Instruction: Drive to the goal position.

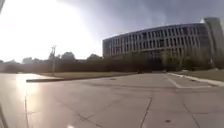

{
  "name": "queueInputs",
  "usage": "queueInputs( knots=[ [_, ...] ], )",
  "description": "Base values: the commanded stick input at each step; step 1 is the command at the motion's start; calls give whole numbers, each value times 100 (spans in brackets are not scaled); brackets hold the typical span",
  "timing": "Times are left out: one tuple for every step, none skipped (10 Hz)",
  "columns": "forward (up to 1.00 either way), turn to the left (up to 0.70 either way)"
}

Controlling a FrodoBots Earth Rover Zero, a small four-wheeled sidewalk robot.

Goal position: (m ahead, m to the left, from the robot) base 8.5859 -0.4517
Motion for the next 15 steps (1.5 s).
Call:
queueInputs(
  knots=[
    [70, 0],
    [70, 0],
    [70, 0],
    [70, 0],
    [70, 0],
    [70, 0],
    [70, 0],
    [70, 0],
    [70, 0],
    [70, 0],
    [70, 0],
    [70, 0],
    [70, 0],
    [70, 0],
    [70, 0]
  ],
)
